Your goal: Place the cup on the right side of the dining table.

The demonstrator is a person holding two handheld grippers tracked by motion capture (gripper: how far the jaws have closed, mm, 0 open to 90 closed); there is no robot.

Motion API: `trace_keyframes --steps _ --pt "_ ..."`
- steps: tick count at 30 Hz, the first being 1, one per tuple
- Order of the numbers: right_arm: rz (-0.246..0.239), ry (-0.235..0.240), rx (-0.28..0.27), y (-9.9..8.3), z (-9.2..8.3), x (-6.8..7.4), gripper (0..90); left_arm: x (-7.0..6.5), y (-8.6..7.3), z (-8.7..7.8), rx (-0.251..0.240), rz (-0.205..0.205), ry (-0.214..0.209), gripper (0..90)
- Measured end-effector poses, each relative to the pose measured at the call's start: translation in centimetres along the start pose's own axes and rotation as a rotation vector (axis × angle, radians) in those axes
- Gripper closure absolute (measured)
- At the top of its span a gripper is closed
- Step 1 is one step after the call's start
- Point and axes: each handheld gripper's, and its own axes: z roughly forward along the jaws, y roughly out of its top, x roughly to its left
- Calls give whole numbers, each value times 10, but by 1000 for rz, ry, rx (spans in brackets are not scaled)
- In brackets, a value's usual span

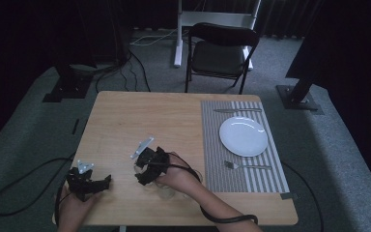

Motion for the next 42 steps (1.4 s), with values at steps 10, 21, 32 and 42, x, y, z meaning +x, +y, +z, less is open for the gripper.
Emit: trace_keyframes --steps 10,21,32,42 --pt "75 -53 -16 -12 -17 -37 286 0 0 0 1 1 1 4" --pt "188 -144 -4 -42 -39 -84 286 0 0 0 -1 1 1 4" --pt "299 -242 2 -70 -58 -133 286 0 0 0 1 2 1 5" --pt "365 -311 28 -83 -60 -171 286 0 0 0 0 0 0 5"
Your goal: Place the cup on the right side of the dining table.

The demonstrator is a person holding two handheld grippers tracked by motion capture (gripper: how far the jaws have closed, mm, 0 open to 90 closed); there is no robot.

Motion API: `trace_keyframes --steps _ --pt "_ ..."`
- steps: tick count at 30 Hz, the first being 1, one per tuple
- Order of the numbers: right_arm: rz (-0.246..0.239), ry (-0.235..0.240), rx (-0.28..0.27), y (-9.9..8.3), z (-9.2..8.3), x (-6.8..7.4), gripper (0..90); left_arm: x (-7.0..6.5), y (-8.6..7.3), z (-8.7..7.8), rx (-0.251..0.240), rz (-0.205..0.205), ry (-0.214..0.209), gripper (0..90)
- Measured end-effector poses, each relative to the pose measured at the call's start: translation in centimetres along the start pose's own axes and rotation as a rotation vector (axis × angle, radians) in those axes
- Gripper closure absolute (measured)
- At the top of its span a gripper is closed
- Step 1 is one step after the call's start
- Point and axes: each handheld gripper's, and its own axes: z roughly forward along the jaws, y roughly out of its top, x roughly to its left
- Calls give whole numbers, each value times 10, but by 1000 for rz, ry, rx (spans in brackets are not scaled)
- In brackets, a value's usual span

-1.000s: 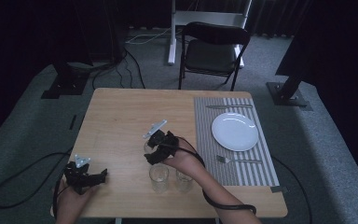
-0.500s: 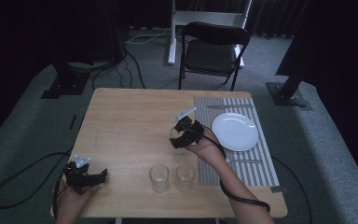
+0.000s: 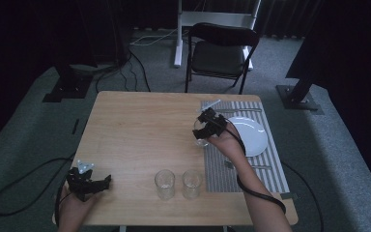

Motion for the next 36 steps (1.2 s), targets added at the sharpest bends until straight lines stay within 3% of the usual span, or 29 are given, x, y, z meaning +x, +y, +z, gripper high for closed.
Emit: trace_keyframes --steps 9,17,25,30,36 --pt "58 -53 6 10 15 -32 286 0 0 0 0 0 0 4" --pt "129 -136 -13 24 26 -60 286 0 0 0 0 0 0 4" --pt "161 -184 20 37 45 -81 286 0 0 0 0 0 0 4" --pt "206 -182 37 37 62 -93 286 0 0 0 0 0 0 4" --pt "225 -188 62 32 76 -99 286 0 0 0 0 0 0 4"
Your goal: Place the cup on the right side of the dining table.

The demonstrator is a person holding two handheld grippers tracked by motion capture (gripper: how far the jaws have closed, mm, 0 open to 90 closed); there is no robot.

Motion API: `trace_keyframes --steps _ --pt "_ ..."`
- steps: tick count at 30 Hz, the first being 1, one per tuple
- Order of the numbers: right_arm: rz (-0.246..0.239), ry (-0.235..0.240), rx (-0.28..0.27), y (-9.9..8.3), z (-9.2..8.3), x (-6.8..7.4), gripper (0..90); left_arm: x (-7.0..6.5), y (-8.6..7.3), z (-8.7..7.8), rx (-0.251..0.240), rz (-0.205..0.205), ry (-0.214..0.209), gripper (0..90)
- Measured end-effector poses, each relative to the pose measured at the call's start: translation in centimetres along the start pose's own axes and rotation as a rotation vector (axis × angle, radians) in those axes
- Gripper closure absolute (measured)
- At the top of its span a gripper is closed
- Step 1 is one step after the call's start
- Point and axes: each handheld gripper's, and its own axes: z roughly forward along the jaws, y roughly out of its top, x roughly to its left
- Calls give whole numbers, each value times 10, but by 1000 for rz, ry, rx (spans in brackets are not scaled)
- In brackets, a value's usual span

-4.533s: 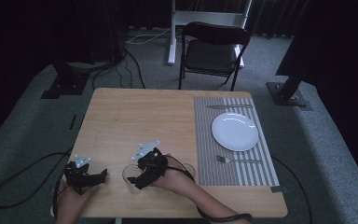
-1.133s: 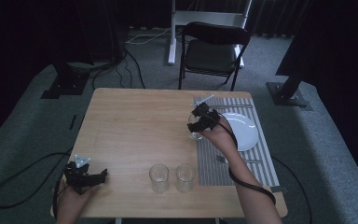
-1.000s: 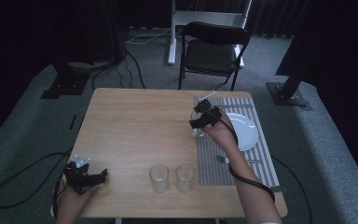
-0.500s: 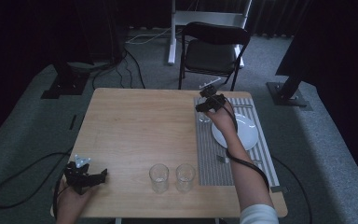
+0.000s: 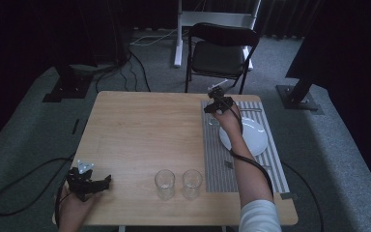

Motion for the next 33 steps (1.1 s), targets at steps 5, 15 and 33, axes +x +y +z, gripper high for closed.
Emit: trace_keyframes --steps 5,15,33 --pt "17 -4 5 -3 9 -4 285 -1 0 0 0 -4 3 4" --pt "65 32 -6 -8 9 -14 281 -1 0 0 1 -4 4 4" --pt "105 58 -41 -12 -13 -23 130 -1 0 0 1 -4 4 4"
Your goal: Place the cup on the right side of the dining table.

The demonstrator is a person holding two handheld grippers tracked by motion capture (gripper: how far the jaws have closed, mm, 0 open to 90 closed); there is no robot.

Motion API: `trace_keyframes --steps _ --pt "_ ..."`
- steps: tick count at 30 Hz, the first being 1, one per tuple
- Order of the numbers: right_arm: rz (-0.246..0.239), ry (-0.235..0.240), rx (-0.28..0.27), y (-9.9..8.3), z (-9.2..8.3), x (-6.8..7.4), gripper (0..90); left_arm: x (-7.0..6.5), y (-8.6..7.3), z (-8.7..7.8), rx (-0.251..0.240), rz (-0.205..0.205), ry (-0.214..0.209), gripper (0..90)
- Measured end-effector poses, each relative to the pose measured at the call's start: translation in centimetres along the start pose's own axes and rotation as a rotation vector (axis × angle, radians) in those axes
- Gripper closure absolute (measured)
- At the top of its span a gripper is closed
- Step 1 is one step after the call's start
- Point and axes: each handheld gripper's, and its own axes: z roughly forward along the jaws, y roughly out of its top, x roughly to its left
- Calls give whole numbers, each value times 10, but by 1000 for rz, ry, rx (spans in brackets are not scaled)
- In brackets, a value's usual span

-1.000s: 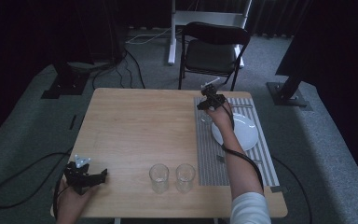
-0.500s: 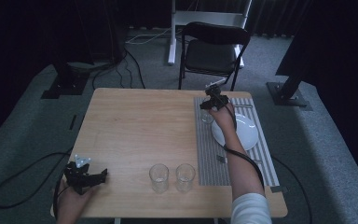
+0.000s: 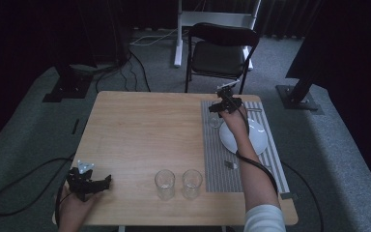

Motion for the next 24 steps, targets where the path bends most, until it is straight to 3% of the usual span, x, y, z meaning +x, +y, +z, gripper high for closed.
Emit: trace_keyframes --steps 12,24 --pt "17 24 -44 -23 -18 -1 127 0 0 0 0 1 -1 4" --pt "19 41 -77 -58 -37 -3 126 0 0 0 0 1 -1 4"
